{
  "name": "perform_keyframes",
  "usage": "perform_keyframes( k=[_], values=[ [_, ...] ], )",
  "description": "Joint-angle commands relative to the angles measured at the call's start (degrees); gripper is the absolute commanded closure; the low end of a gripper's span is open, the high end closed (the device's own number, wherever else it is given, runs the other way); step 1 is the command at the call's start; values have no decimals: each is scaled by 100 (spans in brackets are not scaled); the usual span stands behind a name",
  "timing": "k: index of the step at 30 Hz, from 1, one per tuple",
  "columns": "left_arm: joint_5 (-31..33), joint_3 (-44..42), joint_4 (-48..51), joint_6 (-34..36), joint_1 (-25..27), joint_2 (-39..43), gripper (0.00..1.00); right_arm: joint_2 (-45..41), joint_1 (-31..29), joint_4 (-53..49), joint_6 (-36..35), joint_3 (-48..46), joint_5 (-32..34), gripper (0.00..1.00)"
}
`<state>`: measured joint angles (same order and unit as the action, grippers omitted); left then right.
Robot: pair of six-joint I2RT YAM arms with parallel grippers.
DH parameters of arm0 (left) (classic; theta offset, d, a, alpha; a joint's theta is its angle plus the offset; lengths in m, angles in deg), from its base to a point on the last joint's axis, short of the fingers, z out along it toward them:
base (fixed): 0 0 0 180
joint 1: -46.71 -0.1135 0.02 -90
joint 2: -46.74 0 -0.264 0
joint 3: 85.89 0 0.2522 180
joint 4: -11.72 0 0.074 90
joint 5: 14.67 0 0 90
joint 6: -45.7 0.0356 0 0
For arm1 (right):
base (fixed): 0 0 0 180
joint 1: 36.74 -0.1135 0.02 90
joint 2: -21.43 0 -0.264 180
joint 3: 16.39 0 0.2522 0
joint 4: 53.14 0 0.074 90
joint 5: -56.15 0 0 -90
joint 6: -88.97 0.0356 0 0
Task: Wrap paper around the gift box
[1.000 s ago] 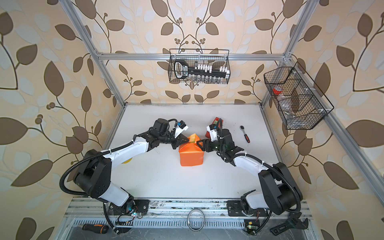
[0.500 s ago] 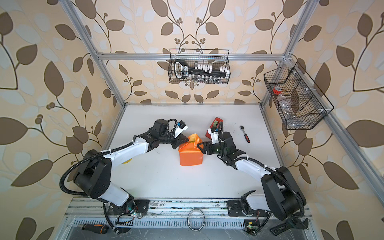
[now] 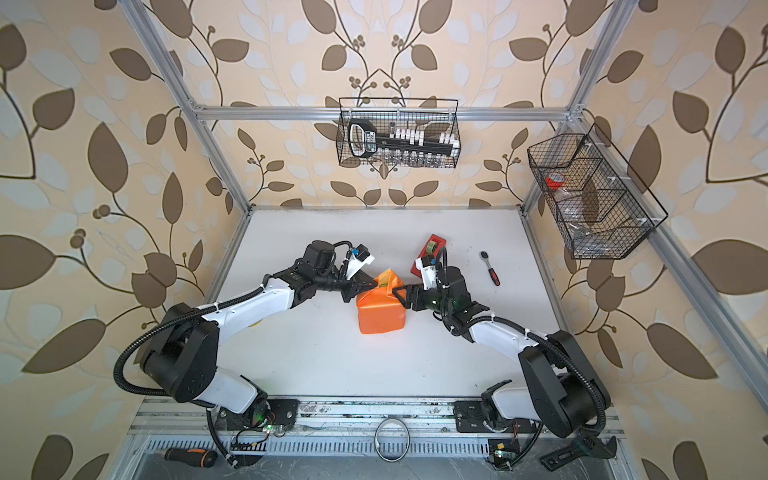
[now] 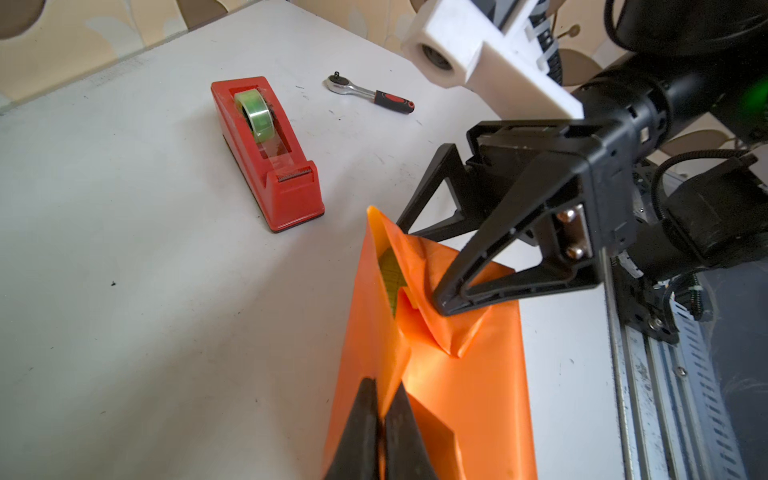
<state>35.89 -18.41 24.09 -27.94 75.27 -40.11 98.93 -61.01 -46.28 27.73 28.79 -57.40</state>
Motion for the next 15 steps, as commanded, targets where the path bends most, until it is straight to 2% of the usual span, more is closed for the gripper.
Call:
perform_keyframes(
  k=[1, 6, 10, 15],
  values=[
    [-464, 228, -96, 87, 97, 98, 89, 191, -43, -419, -61, -175, 175, 28],
    [-416, 297, -66, 108, 146, 33, 82, 227, -50, -410, -62, -154, 171, 29],
    [-283, 366, -29, 129, 194, -16, 82, 248, -51, -410, -72, -146, 175, 29],
    [-266, 386, 22, 163, 240, 24, 95, 277, -51, -410, -71, -145, 175, 29]
  ],
)
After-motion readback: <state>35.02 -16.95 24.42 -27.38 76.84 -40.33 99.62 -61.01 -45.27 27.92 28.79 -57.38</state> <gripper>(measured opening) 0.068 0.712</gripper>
